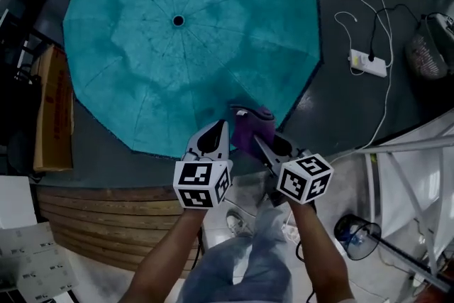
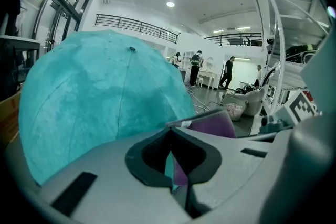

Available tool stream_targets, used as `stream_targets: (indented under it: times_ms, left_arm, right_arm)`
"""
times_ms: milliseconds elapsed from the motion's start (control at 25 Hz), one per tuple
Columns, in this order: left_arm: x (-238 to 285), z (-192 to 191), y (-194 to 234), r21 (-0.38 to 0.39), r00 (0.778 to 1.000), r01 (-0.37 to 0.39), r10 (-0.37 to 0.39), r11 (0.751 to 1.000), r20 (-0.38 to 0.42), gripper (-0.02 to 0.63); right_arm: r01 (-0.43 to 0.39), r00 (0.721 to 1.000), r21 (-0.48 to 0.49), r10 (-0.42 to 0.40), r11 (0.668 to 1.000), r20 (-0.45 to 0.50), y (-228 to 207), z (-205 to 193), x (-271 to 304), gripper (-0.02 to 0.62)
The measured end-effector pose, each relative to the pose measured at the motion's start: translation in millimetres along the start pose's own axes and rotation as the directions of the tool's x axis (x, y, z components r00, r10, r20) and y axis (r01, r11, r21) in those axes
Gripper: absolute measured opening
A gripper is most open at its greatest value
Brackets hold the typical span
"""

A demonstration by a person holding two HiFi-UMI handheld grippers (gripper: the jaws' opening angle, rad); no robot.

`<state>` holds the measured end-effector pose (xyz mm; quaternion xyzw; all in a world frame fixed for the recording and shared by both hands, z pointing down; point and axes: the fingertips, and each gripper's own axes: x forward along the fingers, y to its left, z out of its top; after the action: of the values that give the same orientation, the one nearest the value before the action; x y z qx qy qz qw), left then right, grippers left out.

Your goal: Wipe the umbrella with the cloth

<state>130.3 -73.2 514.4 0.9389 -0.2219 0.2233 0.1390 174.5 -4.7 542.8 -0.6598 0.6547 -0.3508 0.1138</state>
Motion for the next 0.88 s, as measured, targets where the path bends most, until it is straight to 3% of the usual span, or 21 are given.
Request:
stream_targets:
  times_ms: [200,440,680,880]
  left_arm:
    - [-5.0,54.4,16.0,0.005,0.998,-0.045,0.045,0.999,0.053,0.006]
    - [-8.3,97.6,32.3,0.022,0.993,-0.091,0.089,0.996,0.077,0.005]
    - [-9.9,125.2,53.6,0.021,0.986,-0.142,0.14,0.99,0.089,0.006]
    - [-7.4,135.6,59.6,0.026,0.982,-0.17,0.167,0.985,0.085,0.006]
  right_arm:
    - [-0.106,0.992,-0.076,0.111,0.991,0.06,43.7,85.6,7.8,0.078]
    - [-0.173,0.976,-0.054,0.179,0.983,0.128,67.1,155.6,38.0,0.078]
    - [-0.254,0.956,-0.025,0.255,0.967,0.147,86.4,200.5,85.4,0.078]
    - [-0.29,0.948,0.017,0.285,0.957,0.139,84.7,210.0,111.8,0.078]
